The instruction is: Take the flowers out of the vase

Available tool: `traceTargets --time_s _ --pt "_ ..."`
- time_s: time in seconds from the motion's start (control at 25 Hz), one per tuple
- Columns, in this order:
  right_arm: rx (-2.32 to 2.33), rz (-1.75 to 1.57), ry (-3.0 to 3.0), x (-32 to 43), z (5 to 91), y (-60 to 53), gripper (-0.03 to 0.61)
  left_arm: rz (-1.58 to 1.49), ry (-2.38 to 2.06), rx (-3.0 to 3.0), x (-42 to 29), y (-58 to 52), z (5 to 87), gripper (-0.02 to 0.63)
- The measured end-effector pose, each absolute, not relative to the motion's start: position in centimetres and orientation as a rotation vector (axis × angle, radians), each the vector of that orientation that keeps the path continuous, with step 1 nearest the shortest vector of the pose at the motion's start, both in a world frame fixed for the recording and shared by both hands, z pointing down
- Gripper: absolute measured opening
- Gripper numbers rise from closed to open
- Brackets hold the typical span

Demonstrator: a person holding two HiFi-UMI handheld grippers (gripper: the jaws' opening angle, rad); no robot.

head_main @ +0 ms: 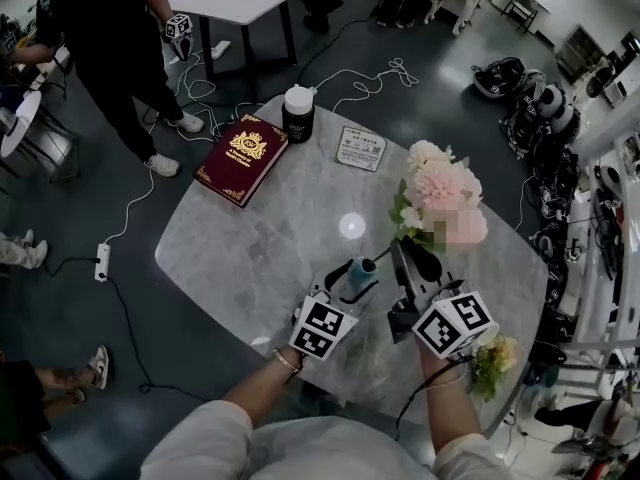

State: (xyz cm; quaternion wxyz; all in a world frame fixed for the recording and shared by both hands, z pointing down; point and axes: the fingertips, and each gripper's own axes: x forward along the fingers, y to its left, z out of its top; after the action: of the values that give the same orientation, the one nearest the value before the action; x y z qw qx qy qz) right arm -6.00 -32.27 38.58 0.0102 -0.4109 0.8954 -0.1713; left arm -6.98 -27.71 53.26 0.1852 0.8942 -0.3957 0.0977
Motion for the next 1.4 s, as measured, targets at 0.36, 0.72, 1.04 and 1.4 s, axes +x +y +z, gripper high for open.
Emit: traceTargets --time_s 0.36,0.72,1.04,1.4 --pt "-1.352 -0.512 2.708 -3.4 35.9 -30.6 0.043 0.239 -1.165 2.512 -7.7 -26.7 49.3 0.247" --pt "-1.389 -0.531 2.665 -0.7 35.6 -27.1 0.043 0.222 -1.246 2.522 -8.3 -25.4 45.8 0.082" --pt "-1.349 -0.628 2.65 0.5 36.2 -22.9 0.043 0.217 -1.293 2.502 -7.6 -22.6 44.4 0.009" --pt "-1.298 -0.735 2.661 1.3 38.0 -18.8 0.043 0.229 -1.385 2.438 -7.1 -19.6 44.6 0.008"
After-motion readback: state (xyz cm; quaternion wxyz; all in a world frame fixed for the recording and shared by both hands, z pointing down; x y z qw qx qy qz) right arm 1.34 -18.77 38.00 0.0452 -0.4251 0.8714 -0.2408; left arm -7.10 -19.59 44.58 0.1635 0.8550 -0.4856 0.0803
